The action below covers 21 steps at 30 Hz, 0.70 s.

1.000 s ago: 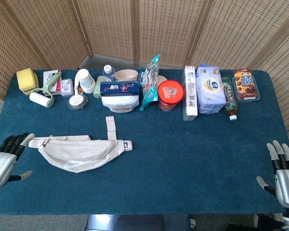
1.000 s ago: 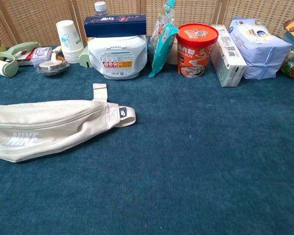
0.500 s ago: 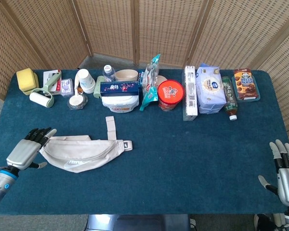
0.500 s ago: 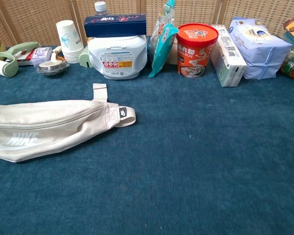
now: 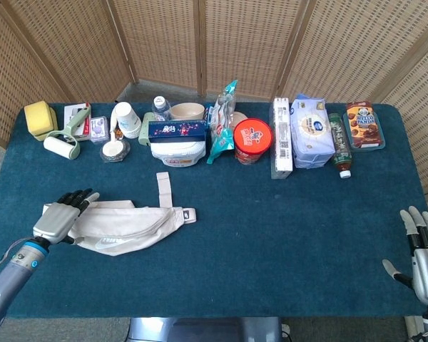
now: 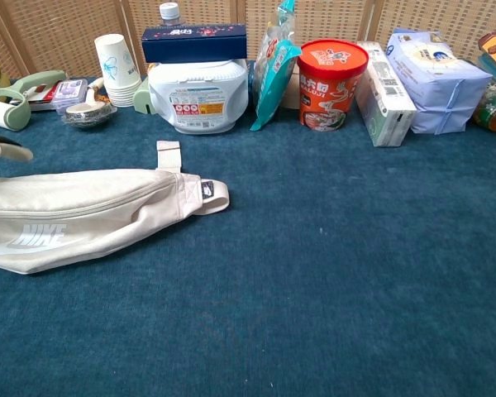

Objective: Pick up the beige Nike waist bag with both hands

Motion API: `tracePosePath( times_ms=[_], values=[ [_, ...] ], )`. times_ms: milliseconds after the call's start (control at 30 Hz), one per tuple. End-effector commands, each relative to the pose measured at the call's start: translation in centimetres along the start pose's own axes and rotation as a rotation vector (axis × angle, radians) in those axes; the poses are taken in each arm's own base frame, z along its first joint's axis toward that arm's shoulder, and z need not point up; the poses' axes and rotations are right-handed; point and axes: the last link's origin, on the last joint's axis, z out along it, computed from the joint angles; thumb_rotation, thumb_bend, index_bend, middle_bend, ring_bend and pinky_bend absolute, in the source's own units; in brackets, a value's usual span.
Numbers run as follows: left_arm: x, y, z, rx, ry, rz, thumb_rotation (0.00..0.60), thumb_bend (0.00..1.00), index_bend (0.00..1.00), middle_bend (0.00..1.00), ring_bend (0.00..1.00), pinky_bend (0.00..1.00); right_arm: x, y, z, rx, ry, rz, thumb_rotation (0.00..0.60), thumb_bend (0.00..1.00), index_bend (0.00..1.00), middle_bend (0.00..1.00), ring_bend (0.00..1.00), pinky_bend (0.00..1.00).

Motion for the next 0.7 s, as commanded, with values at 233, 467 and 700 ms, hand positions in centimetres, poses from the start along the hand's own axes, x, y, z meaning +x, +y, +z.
tracePosePath(
  times_ms=[233,467,700],
  values=[
    [-0.1,0.3,0.4,0.032,0.033,0.018,0.600,0.07,0.49,0.58,0.47,0.56,-0.1,-0.2,-0.1,0.008,-0.008,0.003,0.600,0.00,0.00,0.00,0.00,0.00],
    [1.2,0.4,0.0,0.016,0.099,-0.007,0.600,0.07,0.51,0.60,0.48,0.57,-0.4,-0.5,-0.2,0.023,-0.022,-0.007,0.600,0.00,0.00,0.00,0.00,0.00],
    [4.2,1.9,-1.7,-0.060,0.181,-0.070,0.600,0.07,0.51,0.60,0.48,0.57,-1.6,-2.0,-0.4,0.096,-0.074,-0.040,0.600,0.00,0.00,0.00,0.00,0.00]
  ],
)
